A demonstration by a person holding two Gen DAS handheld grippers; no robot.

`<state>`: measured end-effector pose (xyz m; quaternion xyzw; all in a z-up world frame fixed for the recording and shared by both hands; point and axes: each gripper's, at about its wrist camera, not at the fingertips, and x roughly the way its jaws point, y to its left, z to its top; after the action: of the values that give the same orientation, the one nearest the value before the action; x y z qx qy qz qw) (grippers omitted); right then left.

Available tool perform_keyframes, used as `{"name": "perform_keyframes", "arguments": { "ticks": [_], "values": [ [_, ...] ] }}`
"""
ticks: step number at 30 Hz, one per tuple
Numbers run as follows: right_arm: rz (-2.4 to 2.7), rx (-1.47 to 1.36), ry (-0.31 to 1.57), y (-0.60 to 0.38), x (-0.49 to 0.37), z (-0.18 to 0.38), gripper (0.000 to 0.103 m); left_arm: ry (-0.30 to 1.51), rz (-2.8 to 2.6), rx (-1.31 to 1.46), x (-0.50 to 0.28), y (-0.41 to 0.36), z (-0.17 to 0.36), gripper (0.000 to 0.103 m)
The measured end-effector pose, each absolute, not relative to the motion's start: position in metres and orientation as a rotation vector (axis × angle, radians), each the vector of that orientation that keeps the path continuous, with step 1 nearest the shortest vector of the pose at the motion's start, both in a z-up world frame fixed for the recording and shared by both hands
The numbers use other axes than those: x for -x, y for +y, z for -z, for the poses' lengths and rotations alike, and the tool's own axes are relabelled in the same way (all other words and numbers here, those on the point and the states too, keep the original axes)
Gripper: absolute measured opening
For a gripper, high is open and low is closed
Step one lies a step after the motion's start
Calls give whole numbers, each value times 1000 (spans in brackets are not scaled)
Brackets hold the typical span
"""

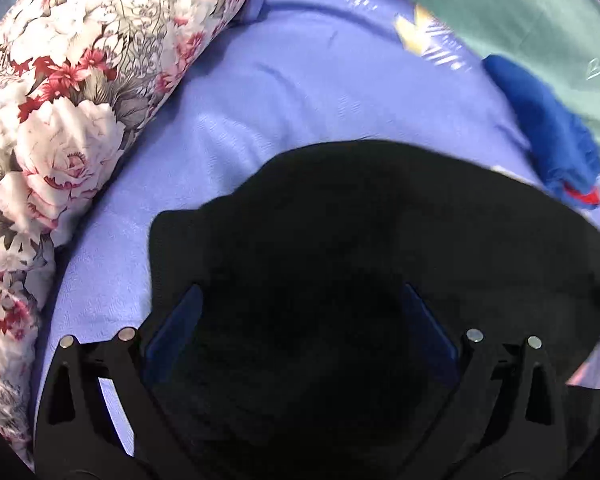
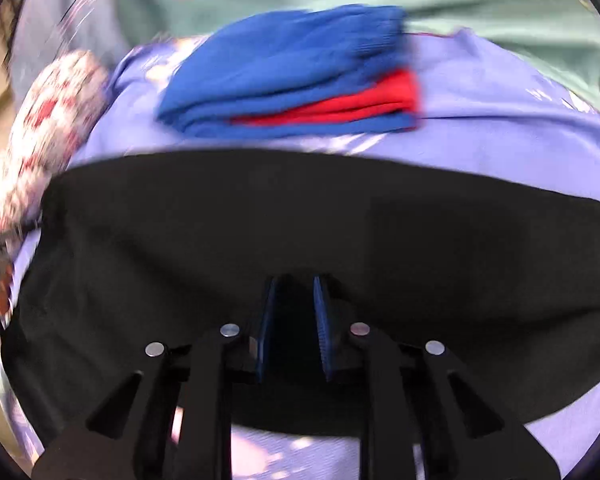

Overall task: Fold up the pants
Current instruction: 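Grasp the folded pants with the right tool while the left tool grasps its edge, then lay the folded pants down near the blue stack and open both tools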

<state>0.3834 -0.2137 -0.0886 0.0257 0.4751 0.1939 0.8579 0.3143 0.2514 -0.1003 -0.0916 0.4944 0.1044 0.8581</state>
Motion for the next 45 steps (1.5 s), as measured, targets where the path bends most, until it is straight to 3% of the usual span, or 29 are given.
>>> {"name": "perform_keyframes", "arguments": {
  "ticks": [5, 7, 9, 13, 16, 17, 18, 25, 38, 45],
  "values": [
    [59, 60, 835, -256, -404, 66, 20, 1031, -281, 204, -323, 266, 91, 98],
    [-171, -86, 881, -248, -405, 61, 20, 996, -249, 284, -320, 269, 80, 98],
    [-404, -88, 953, -215, -400, 65, 34, 996, -219, 260, -320, 262, 75, 98],
    [-502, 112, 988, -169, -396, 80, 35, 1025, -217, 134, -326, 247, 79, 98],
    [-377, 86, 941, -190, -415, 78, 36, 1025, -198, 131, -330, 250, 79, 98],
    [-210, 113, 914, -204, -422, 77, 41, 1018, -188, 129, -333, 253, 78, 98],
    [-102, 136, 887, -211, -425, 75, 55, 1006, -172, 114, -336, 257, 74, 99],
    [-351, 3, 919, -215, -423, 68, 77, 1003, -148, 74, -359, 288, 67, 99],
    [-434, 25, 920, -198, -419, 68, 78, 1024, -2, -43, -353, 296, 74, 99],
    [-513, 44, 894, -178, -418, 53, 78, 1040, 116, -36, -358, 298, 80, 78]
  ]
}}
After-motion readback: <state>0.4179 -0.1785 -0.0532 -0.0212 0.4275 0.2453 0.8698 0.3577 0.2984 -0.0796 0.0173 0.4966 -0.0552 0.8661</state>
